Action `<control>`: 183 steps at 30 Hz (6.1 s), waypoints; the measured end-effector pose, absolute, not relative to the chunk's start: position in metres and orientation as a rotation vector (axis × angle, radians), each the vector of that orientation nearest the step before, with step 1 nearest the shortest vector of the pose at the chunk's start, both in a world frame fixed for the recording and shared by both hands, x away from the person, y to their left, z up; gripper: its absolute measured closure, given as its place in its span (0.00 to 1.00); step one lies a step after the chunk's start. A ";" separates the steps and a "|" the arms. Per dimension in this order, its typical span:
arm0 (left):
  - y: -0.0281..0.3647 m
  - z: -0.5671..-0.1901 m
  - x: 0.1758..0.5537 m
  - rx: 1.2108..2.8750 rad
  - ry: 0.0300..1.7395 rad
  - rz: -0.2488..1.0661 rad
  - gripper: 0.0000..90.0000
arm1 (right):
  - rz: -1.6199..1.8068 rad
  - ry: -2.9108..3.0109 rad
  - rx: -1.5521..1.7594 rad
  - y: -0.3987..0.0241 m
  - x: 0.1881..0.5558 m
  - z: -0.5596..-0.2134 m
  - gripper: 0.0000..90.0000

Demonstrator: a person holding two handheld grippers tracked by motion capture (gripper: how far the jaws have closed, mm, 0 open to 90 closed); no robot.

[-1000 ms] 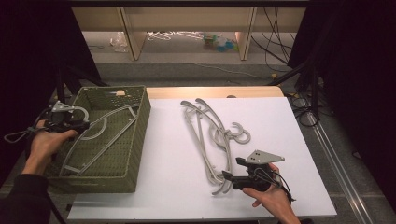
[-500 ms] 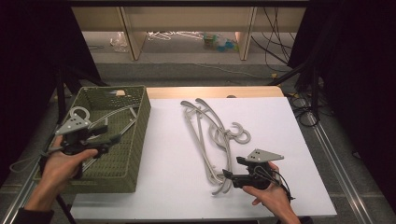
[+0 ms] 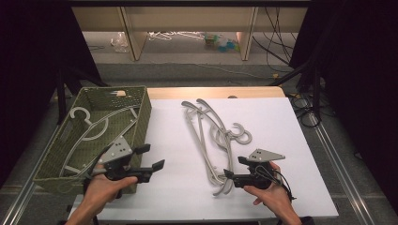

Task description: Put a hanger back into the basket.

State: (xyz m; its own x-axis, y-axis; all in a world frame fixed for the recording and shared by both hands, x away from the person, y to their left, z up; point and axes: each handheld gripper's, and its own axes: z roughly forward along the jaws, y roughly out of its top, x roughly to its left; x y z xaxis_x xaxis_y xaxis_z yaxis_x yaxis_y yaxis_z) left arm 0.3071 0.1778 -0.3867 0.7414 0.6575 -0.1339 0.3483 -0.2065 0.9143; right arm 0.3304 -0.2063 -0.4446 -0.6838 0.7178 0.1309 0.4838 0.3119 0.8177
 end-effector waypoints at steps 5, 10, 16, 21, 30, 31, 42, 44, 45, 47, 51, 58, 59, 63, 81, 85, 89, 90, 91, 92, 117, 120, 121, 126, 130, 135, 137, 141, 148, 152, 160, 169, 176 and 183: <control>0.164 -0.403 0.297 1.816 0.729 0.372 0.24 | 1.302 2.320 1.089 -0.206 0.331 -0.445 0.29; 0.152 -0.425 0.292 1.830 0.747 0.332 0.24 | 1.292 2.334 1.102 -0.207 0.332 -0.445 0.29; 0.140 -0.449 0.292 1.902 0.721 0.309 0.24 | 1.232 2.325 1.119 -0.207 0.342 -0.449 0.31; 0.144 -0.445 0.292 1.883 0.729 0.334 0.24 | 1.192 2.327 1.131 -0.207 0.346 -0.452 0.31; 0.154 -0.446 0.290 1.861 0.758 0.357 0.24 | 1.093 2.350 1.221 -0.199 0.375 -0.458 0.32; 0.154 -0.446 0.290 1.861 0.758 0.355 0.24 | 1.079 2.341 1.231 -0.197 0.380 -0.459 0.32; 0.154 -0.449 0.289 1.877 0.733 0.352 0.24 | 0.947 2.395 1.249 -0.186 0.414 -0.469 0.50; 0.154 -0.449 0.289 1.878 0.731 0.352 0.24 | 0.959 2.393 1.279 -0.185 0.416 -0.469 0.51; 0.154 -0.449 0.289 1.877 0.731 0.351 0.24 | 0.955 2.400 1.292 -0.186 0.418 -0.470 0.53; 0.154 -0.449 0.289 1.880 0.730 0.349 0.24 | 0.944 2.412 1.352 -0.187 0.423 -0.477 0.58; 0.154 -0.449 0.290 1.889 0.731 0.351 0.24 | 0.955 2.408 1.387 -0.188 0.428 -0.479 0.62; 0.154 -0.450 0.290 1.895 0.724 0.351 0.24 | 0.919 2.435 1.401 -0.186 0.432 -0.476 0.68; 0.155 -0.451 0.290 1.904 0.714 0.350 0.24 | 0.919 2.418 1.443 -0.186 0.432 -0.475 0.72; 0.155 -0.451 0.290 1.907 0.720 0.352 0.24 | 0.925 2.404 1.473 -0.188 0.432 -0.474 0.78; 0.155 -0.453 0.292 1.916 0.719 0.347 0.24 | 1.119 2.250 1.581 -0.194 0.428 -0.458 0.91; 0.154 -0.454 0.292 1.920 0.712 0.340 0.24 | 1.109 2.277 1.498 -0.191 0.426 -0.452 0.91; 0.156 -0.454 0.292 1.931 0.710 0.349 0.24 | 1.095 2.314 1.479 -0.191 0.424 -0.449 0.91; 0.156 -0.453 0.292 1.925 0.722 0.352 0.24 | 1.099 2.313 1.441 -0.192 0.425 -0.449 0.91; 0.157 -0.453 0.293 1.926 0.716 0.356 0.24 | 1.106 2.318 1.429 -0.192 0.425 -0.446 0.91; 0.157 -0.453 0.293 1.920 0.727 0.354 0.24 | 1.106 2.332 1.405 -0.192 0.423 -0.441 0.91; 0.155 -0.441 0.308 1.900 0.723 0.445 0.25 | 1.129 2.529 0.923 -0.191 0.375 -0.397 0.91; 0.152 -0.436 0.315 1.893 0.724 0.456 0.26 | 1.143 2.544 0.885 -0.190 0.369 -0.397 0.91; 0.152 -0.436 0.315 1.893 0.724 0.456 0.26 | 1.143 2.544 0.885 -0.190 0.369 -0.397 0.91; 0.147 -0.426 0.327 1.922 0.710 0.468 0.26 | 1.148 2.575 0.822 -0.190 0.355 -0.394 0.91; 0.138 -0.421 0.339 1.936 0.722 0.441 0.28 | 1.151 2.590 0.773 -0.189 0.349 -0.391 0.91; 0.120 -0.416 0.351 1.988 0.674 0.435 0.32 | 1.165 2.593 0.739 -0.190 0.343 -0.389 0.91; 0.110 -0.416 0.355 2.031 0.637 0.430 0.34 | 1.174 2.598 0.718 -0.190 0.341 -0.388 0.91; 0.103 -0.418 0.358 2.070 0.608 0.430 0.39 | 1.178 2.595 0.699 -0.190 0.339 -0.387 0.91; 0.089 -0.421 0.366 2.157 0.543 0.425 0.50 | 1.175 2.607 0.673 -0.188 0.338 -0.386 0.91; 0.085 -0.423 0.369 2.190 0.511 0.433 0.58 | 1.179 2.618 0.669 -0.187 0.337 -0.387 0.91; 0.083 -0.420 0.364 2.267 0.397 0.485 0.77 | 1.178 2.633 0.630 -0.187 0.339 -0.389 0.90; 0.082 -0.408 0.357 2.292 0.311 0.579 0.86 | 1.168 2.486 0.732 -0.185 0.342 -0.389 0.50; 0.084 -0.407 0.358 2.281 0.381 0.536 0.91 | 1.313 2.325 0.827 -0.192 0.343 -0.375 0.38; 0.094 -0.403 0.363 2.311 0.505 0.518 0.90 | 1.322 2.304 0.821 -0.188 0.339 -0.373 0.38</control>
